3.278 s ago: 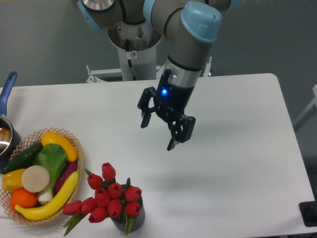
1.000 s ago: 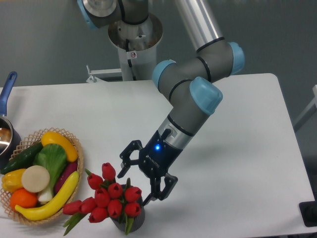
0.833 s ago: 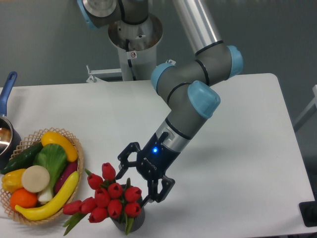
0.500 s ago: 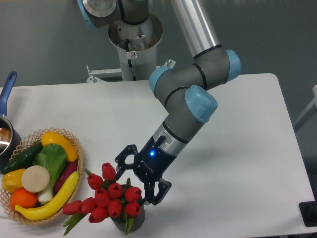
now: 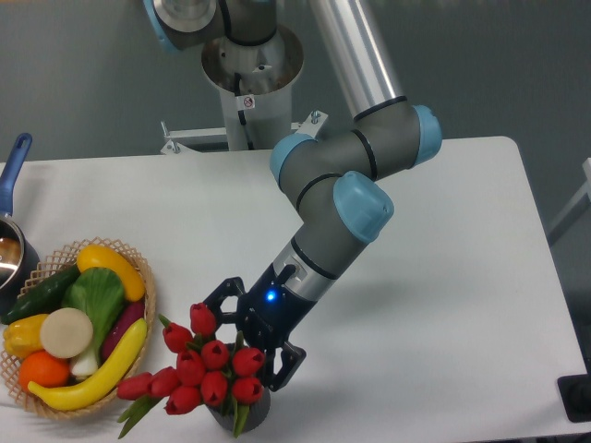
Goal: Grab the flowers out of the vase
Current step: 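Lower the gripper around the tulip stems above the vase rim, then close the gripper on the tulip stems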
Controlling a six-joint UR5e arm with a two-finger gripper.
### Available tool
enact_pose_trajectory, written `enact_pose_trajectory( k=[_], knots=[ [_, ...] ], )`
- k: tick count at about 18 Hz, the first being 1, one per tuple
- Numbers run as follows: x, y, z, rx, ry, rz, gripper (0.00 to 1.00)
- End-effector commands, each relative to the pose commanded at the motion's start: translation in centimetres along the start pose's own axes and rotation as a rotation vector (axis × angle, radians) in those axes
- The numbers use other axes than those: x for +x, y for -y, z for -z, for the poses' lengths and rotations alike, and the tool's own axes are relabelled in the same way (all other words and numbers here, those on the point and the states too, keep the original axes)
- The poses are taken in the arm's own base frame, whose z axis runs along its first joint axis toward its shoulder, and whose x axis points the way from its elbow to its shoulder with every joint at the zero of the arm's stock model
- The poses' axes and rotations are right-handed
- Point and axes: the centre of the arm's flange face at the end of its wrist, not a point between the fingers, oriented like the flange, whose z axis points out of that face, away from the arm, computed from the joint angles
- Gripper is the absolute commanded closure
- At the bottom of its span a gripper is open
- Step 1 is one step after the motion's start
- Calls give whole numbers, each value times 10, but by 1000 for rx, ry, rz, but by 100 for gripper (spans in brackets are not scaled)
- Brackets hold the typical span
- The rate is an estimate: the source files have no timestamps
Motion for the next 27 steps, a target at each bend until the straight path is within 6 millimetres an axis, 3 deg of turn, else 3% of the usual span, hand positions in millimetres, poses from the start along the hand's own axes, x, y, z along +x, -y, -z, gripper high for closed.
enact_pose_trajectory(
  k=[5,13,23,27],
  knots=[
    [0,-1,-1,0,-1,3,33],
    [-2,4,-2,3,-1,-6,52],
    [-1,9,7,38,-4,15,53],
    [0,19,20,90,-10,31,53]
  ],
)
